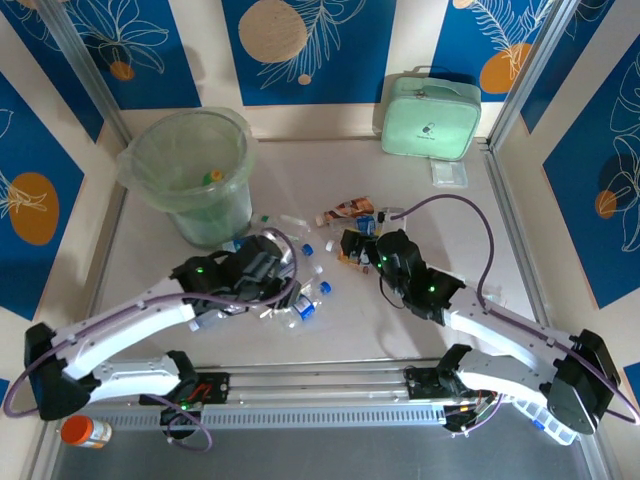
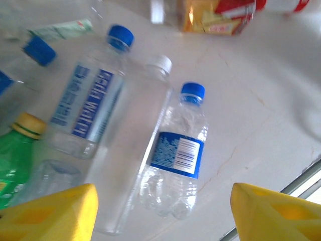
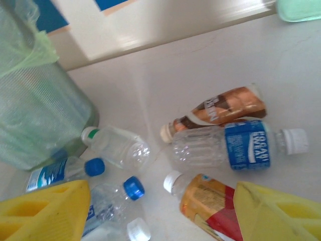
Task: Put the plastic bottles in the bin
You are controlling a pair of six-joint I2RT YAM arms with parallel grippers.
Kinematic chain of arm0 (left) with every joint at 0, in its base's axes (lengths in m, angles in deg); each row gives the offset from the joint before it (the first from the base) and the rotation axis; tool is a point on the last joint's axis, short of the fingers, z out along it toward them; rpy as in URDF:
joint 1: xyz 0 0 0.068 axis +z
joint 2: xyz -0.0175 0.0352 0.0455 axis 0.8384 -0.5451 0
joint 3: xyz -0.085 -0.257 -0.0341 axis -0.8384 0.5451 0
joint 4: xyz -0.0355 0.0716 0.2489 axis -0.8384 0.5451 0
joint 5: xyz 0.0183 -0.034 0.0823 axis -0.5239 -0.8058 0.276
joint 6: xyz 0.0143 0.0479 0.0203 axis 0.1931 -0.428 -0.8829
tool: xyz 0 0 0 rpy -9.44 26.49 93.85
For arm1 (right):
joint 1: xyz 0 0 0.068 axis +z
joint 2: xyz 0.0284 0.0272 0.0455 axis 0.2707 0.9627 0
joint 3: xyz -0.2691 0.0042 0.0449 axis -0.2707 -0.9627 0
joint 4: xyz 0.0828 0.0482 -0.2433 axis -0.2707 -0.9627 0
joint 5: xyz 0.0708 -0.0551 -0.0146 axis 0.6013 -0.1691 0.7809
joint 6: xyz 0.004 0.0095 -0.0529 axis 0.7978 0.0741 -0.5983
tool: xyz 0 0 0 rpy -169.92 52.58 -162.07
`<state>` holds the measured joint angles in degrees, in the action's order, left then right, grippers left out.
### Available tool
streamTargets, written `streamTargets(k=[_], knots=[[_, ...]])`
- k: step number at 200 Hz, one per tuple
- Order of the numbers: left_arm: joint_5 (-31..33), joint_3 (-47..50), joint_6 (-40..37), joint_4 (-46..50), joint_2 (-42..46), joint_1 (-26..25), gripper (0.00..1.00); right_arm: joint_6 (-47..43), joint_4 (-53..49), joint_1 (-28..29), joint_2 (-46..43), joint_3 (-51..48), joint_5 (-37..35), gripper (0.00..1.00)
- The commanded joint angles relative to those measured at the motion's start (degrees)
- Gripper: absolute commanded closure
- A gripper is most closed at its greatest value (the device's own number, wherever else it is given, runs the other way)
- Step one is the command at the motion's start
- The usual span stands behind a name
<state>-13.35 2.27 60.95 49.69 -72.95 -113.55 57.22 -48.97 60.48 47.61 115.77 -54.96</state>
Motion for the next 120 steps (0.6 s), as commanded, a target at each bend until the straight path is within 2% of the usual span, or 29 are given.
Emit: streamTargets(k=[1,24,120], knots=[[2.15,1.57,1.73,-2.91,-5.24,-3.21,0.31,5.13,-2.77,-2.04,-1.73,0.02,-2.63,0.24],[2.37,1.73,2.0,-4.85,-10.57,-4.94,0.31,5.54,-2.15,-3.24,-1.48,-0.51,-1.06,0.24],[4.83,-1.86,2.16,-7.99,-26.7,-5.14,0.33,6.16,-2.82,-3.36,1.57,0.8,-2.04,0.24]])
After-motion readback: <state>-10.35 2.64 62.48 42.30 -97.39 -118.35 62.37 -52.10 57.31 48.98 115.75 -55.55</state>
